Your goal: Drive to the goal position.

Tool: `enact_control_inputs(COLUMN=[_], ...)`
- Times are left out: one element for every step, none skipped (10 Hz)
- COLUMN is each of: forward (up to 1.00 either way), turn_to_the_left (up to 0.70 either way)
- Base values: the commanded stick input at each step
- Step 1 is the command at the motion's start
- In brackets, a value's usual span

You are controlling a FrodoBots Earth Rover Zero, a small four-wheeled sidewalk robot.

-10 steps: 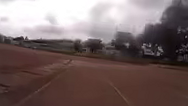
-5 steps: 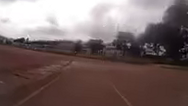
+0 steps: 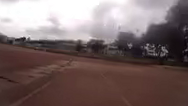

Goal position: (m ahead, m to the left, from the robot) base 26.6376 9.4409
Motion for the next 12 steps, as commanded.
enact_control_inputs(forward=[1.0, 1.0, 1.0, 1.0, 1.0, 1.0, 1.0, 1.0, 1.0, 1.0, 1.0, 1.0], turn_to_the_left=[0.0, 0.0, 0.0, 0.0, 0.0, 0.0, 0.0, 0.0, 0.0, 0.0, 0.0, 0.0])
